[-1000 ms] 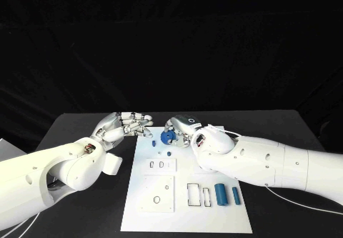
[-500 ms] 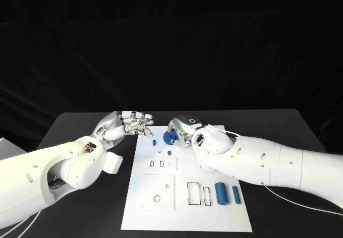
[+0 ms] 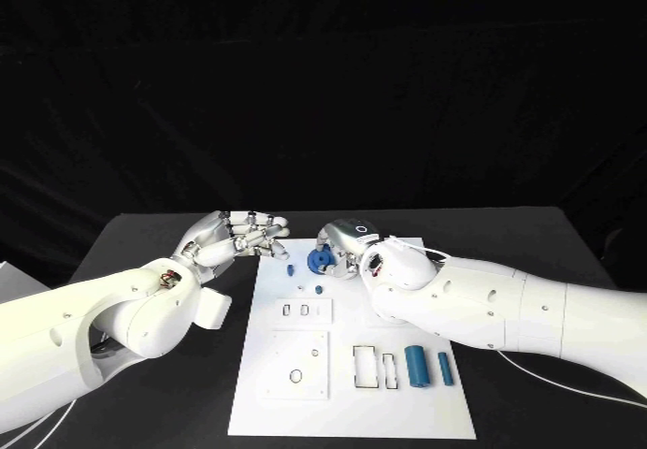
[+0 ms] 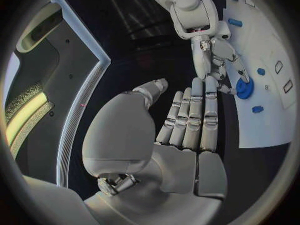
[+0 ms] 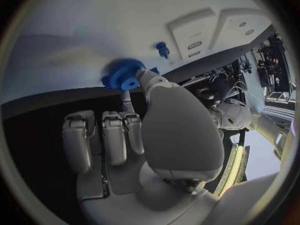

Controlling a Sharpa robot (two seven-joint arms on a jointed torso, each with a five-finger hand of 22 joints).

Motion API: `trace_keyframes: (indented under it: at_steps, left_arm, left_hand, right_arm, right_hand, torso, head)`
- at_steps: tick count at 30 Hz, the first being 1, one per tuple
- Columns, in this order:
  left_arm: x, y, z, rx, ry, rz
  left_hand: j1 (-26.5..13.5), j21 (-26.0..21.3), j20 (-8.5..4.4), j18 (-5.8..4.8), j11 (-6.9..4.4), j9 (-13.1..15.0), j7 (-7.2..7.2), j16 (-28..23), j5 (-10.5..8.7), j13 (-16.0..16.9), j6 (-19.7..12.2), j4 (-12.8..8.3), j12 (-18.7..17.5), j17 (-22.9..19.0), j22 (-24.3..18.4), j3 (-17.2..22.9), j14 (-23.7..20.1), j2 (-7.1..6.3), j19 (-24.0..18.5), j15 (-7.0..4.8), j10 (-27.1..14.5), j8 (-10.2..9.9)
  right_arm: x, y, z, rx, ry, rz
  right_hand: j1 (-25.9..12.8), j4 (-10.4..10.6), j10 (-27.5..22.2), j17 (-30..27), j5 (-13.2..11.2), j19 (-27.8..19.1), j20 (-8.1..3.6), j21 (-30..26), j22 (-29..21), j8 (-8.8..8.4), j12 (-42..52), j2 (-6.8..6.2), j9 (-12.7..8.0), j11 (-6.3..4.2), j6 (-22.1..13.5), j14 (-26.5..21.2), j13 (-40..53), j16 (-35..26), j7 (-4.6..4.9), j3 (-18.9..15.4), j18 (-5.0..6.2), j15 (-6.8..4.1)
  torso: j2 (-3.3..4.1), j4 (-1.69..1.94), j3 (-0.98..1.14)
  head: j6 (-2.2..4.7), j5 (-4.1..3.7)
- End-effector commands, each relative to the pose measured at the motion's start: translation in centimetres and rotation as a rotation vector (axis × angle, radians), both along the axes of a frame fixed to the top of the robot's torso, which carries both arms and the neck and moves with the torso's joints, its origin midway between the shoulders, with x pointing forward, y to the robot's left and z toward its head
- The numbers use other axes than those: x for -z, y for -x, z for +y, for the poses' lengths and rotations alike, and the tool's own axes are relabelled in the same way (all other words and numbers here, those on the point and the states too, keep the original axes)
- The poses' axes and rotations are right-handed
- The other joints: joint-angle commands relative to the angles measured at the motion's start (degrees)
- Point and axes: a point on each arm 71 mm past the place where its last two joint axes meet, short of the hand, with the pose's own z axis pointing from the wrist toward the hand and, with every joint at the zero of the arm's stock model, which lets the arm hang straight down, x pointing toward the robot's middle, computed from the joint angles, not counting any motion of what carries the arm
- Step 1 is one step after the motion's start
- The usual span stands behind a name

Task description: Assemble the parts on the task board

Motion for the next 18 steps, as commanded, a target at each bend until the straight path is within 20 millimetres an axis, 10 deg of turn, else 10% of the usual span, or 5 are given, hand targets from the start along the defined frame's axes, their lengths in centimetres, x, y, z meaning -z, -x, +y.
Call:
trace_keyframes:
  at_steps: [1, 5, 18]
  left_arm:
    - [-0.13, 0.07, -0.21, 0.019, 0.007, -0.003]
    - [-0.13, 0.07, -0.19, 0.018, 0.006, -0.003]
    - [-0.10, 0.06, -0.15, 0.018, 0.005, -0.001]
  left_hand:
    - [0.5, 0.2, -0.03, 0.50, -0.09, 0.1, 0.44, 0.4, -0.24, 0.0, 0.1, 0.2, -0.2, 0.1, 0.1, 0.2, -0.5, 0.01, -0.5, 0.07, 0.5, 0.1]
    - [0.5, 0.2, -0.02, 0.50, -0.08, 0.1, 0.45, 0.4, -0.25, 0.0, 0.0, 0.2, -0.2, 0.1, 0.1, 0.2, -0.5, -0.01, -0.6, 0.08, 0.4, 0.1]
    - [0.5, 0.2, 0.00, 0.47, -0.05, 0.1, 0.48, 0.4, -0.26, 0.0, 0.0, 0.2, -0.3, 0.1, 0.1, 0.2, -0.7, -0.04, -0.7, 0.12, 0.4, 0.1]
  right_arm:
    - [0.18, -0.07, 0.08, -0.006, 0.012, 0.016]
    - [0.40, -0.17, -0.05, -0.003, 0.014, 0.041]
    - [0.82, -0.29, -0.50, 0.007, 0.026, 0.091]
  right_hand:
    - [-1.4, 0.4, 5.0, 15.1, -3.1, 5.9, 0.68, 0.3, 15.1, -1.36, -0.9, -0.35, -0.5, 0.69, -1.6, 6.0, 14.2, 0.2, 0.26, -3.1, -0.39, 0.77]
    - [-6.3, 0.8, 5.0, 15.1, -3.0, 5.9, 1.08, 0.3, 15.1, -2.50, -1.0, 2.19, -0.6, 0.94, -1.7, 6.0, 14.1, 0.2, 0.48, -9.2, -0.39, 1.09]
    - [-8.4, 0.7, 5.8, 15.1, -0.5, 5.9, 0.98, 0.3, 15.1, -2.38, 0.1, 4.17, -0.2, 0.69, -0.2, 6.0, 15.0, 0.2, 0.14, -10.0, -0.39, 0.90]
  torso:
    - [0.02, 0.06, -0.01]
    - [0.01, 0.07, -0.04]
    - [-0.02, 0.01, 0.00]
  head:
    - [0.03, -0.03]
    - [0.02, 0.00]
    - [-0.08, 0.08]
